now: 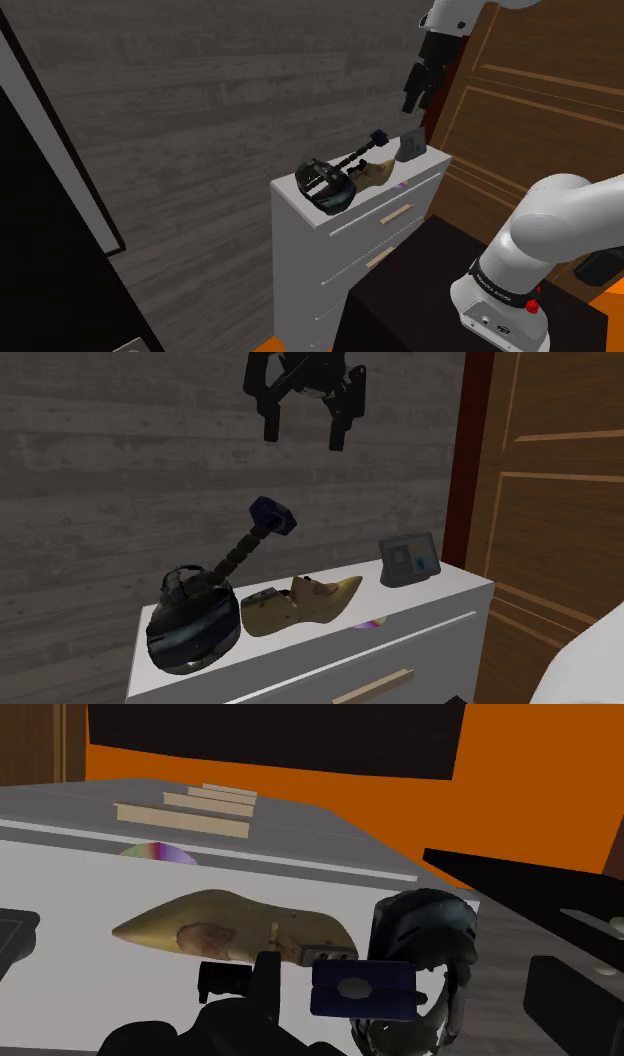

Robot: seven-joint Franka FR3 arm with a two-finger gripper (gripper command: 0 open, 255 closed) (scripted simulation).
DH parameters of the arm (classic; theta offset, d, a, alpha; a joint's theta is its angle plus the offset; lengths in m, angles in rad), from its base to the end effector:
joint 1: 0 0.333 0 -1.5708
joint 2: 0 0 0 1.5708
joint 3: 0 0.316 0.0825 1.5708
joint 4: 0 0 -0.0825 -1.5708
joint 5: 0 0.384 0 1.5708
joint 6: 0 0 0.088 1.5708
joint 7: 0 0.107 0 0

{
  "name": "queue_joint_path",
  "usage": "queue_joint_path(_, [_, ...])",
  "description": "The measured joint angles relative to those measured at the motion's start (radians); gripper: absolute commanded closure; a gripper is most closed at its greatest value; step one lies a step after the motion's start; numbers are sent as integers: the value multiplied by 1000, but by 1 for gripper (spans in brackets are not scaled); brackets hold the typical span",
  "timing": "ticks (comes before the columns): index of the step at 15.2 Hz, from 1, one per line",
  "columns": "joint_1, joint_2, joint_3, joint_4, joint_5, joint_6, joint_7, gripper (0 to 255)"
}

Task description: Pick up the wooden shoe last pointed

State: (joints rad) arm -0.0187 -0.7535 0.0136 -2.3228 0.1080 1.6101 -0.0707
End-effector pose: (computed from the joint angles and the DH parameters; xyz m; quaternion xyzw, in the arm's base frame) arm 0.3202 0.0108 0.6001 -0.9981 -0.0300 -0.0223 0.0485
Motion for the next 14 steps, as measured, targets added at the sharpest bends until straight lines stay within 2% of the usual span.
queue_joint_path(2, [7,-1,-3,-14,-12,14,-27,0])
queue_joint_path(6, [58,-11,-22,-126,-102,129,-232,0])
queue_joint_path(14, [136,52,-109,-359,-341,501,-684,0])
